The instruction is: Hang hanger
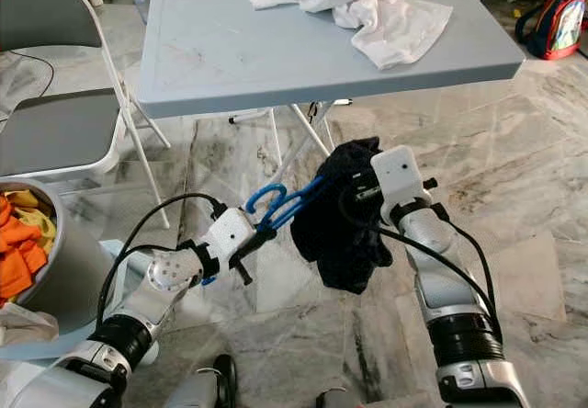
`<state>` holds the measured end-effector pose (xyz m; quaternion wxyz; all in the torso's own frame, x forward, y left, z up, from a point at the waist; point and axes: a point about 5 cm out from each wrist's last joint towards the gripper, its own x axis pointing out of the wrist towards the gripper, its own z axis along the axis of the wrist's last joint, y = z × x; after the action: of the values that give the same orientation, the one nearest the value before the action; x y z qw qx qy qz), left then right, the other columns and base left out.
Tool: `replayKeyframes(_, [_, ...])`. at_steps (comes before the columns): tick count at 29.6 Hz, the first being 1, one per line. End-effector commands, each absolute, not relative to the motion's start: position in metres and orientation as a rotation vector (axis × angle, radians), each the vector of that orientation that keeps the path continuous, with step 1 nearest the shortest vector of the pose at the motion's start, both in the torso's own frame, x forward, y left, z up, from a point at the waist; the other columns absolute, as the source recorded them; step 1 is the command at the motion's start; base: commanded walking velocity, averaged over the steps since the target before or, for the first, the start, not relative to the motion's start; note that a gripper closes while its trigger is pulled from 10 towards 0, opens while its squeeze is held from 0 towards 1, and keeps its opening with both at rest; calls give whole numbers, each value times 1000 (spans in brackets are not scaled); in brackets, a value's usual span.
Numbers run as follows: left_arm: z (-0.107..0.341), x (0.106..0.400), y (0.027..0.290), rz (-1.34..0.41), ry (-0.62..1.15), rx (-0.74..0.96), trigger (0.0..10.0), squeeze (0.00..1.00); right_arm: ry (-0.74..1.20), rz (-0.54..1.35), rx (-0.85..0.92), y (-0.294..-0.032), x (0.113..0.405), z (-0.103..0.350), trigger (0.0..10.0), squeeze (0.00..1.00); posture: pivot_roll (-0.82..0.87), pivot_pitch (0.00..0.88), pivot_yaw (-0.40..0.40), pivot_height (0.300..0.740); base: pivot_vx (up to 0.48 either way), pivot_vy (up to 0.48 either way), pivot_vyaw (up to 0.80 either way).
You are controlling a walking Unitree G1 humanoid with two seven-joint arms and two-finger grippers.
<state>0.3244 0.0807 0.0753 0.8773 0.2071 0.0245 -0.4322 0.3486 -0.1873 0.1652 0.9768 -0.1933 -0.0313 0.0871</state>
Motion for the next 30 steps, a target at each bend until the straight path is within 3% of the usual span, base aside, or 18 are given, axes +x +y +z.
replayKeyframes(1, [66,318,80,-946,99,454,0,0,-108,172,-369,-184,350,178,0,0,-40,242,25,740,0,0,0])
replayKeyframes(5, [60,309,80,-1061,121,487,0,0,-106,140,-368,-181,357,182,0,0,-40,242,24,740,0,0,0])
replayKeyframes(14, [55,301,90,-1148,133,533,0,0,-51,40,-381,-190,370,184,0,0,-30,237,14,740,0,0,0])
replayKeyframes(30, [72,307,115,-1087,60,530,0,0,77,-82,-383,-226,363,152,0,0,-25,236,8,740,0,0,0])
